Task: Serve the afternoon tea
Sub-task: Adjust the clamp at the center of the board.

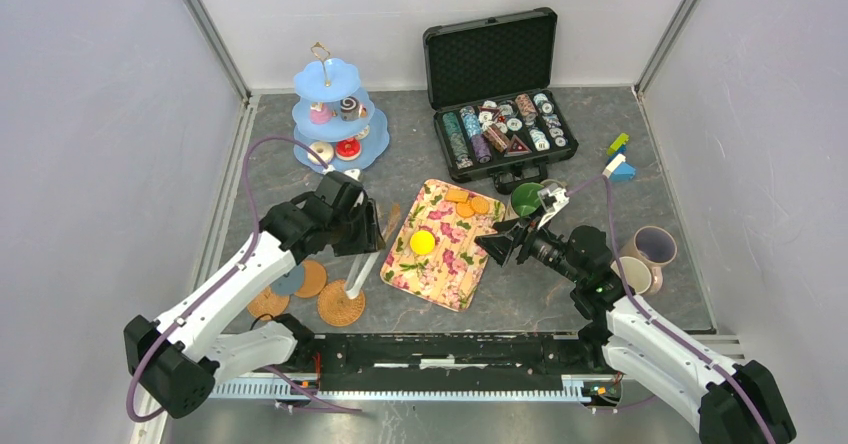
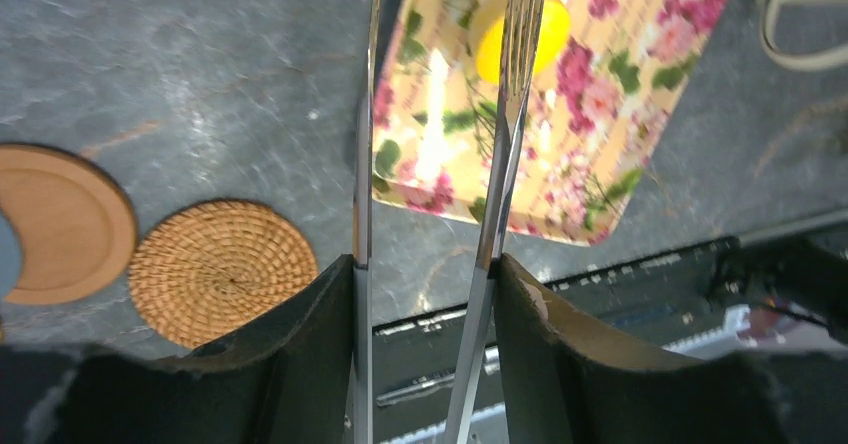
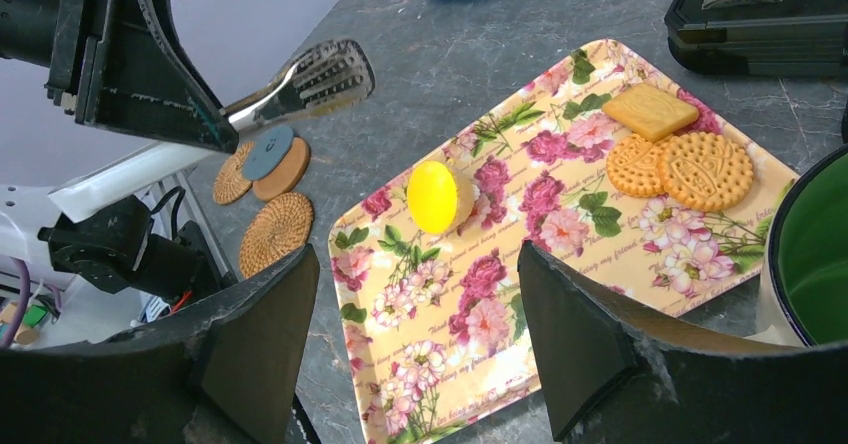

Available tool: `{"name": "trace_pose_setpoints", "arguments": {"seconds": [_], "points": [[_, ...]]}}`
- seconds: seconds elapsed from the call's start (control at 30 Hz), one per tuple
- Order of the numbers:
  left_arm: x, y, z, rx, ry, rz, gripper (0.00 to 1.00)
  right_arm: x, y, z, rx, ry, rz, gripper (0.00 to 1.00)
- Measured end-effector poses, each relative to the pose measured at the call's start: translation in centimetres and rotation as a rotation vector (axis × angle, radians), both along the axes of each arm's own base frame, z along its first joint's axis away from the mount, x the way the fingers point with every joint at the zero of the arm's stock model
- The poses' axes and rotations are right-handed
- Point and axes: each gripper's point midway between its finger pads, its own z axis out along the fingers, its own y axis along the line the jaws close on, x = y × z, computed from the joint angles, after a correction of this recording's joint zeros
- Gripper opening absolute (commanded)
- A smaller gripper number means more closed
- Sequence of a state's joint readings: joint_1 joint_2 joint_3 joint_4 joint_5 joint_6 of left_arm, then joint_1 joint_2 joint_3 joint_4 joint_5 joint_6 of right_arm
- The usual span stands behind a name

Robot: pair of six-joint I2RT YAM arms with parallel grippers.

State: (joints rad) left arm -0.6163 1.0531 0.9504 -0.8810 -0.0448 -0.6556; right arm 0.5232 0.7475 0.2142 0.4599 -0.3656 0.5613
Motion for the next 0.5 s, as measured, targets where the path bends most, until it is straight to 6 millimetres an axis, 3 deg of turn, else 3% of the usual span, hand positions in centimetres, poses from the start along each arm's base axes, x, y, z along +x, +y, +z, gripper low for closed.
{"name": "trace_pose_setpoints", "arguments": {"seconds": [0.2, 0.5], "points": [[-1.9, -1.8, -0.8, -0.042, 0.106, -0.111, 0.56, 0.0, 0.0, 0.1, 0.008, 0.004, -0.001, 0.79], [-2.8, -3.6, -2.7, -0.039, 0.202, -0.209, 0.58, -0.1, 0.0, 0.4, 0.014, -0.006, -0.001, 0.79]]}}
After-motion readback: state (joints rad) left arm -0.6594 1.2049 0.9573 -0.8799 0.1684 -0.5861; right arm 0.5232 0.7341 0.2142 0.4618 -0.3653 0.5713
